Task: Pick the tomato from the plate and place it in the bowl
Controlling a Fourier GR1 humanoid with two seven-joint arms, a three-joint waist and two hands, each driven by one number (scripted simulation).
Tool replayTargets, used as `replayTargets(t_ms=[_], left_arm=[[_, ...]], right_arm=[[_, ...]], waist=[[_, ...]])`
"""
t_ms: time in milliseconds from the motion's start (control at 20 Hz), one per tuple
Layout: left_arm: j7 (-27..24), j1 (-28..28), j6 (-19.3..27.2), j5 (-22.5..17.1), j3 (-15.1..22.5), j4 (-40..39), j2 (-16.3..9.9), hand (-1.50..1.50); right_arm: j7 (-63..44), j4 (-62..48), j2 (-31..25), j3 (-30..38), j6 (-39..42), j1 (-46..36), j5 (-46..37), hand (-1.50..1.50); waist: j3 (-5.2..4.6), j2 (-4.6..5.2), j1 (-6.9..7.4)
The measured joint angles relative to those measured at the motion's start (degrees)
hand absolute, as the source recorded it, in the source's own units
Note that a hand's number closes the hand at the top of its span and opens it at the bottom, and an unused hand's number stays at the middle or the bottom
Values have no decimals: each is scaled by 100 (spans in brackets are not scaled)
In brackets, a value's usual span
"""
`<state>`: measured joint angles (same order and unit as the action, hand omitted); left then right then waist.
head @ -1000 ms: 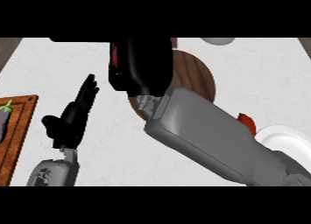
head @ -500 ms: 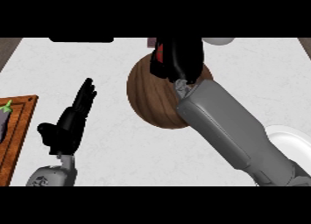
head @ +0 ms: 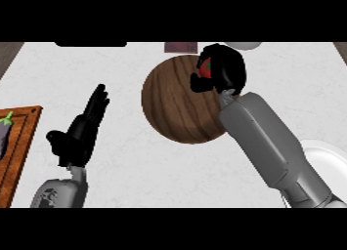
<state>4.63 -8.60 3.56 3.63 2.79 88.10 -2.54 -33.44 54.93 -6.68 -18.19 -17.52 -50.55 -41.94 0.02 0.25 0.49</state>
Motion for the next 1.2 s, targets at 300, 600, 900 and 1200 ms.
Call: replayTargets(t_ms=[300,600,900,1200], left_arm=[[0,53,-9,16,16,37,9,0],[47,-47,-28,-20,-59,13,-19,0],[199,35,-5,7,-23,167,1,0],[164,113,-84,-52,-107,218,-73,0]], right_arm=[[1380,-447,134,520,32,294,752,-150],[2278,-251,252,1031,-361,283,1196,-150],[2187,678,247,1362,-467,593,1517,-150],[2066,1745,79,1718,-16,1291,2189,-150]], waist=[[1,3,25],[1,-11,-8],[-1,-39,-62],[-2,-43,-83]])
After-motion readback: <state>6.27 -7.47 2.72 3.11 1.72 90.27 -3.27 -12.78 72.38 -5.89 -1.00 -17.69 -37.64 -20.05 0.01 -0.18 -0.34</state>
